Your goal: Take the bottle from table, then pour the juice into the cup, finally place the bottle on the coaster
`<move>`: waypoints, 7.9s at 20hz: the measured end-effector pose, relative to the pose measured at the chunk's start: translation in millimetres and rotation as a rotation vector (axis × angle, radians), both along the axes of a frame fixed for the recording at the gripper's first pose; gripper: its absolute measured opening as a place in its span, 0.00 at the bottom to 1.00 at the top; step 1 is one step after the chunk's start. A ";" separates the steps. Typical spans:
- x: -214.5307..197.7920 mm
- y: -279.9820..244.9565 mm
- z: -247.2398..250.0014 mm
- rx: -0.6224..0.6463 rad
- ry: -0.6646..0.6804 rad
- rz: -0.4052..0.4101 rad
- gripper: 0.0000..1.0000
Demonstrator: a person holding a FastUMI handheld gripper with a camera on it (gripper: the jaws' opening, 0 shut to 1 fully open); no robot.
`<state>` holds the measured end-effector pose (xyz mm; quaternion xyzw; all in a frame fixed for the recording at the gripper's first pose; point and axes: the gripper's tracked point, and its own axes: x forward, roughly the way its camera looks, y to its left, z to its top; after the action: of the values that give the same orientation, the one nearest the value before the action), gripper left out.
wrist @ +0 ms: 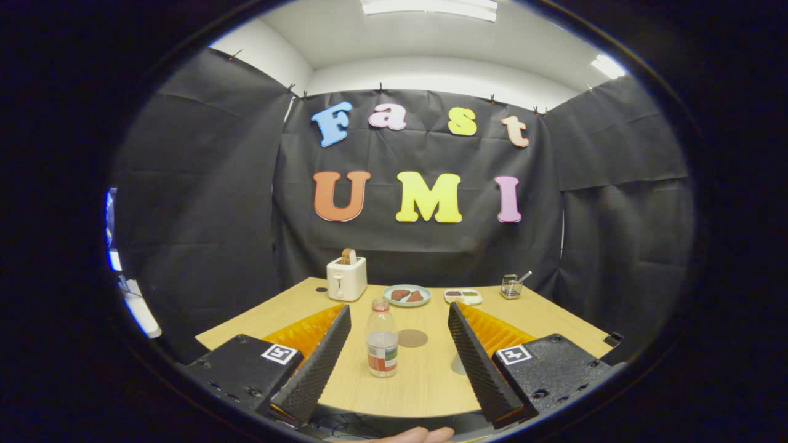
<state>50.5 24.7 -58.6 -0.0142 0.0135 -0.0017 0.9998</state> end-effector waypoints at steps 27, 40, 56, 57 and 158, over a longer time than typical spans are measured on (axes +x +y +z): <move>169.2 27.5 -186.8 -0.006 0.141 -0.073 1.00; 163.5 23.0 -162.1 -0.001 0.122 -0.068 0.80; 138.8 15.3 -92.3 0.365 0.098 -0.011 0.79; 138.7 12.1 -89.1 0.388 0.098 -0.013 0.79; 159.9 -51.6 -63.9 1.853 0.097 0.083 0.79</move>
<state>210.5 -26.9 -122.5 0.7898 0.0507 0.0461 0.6095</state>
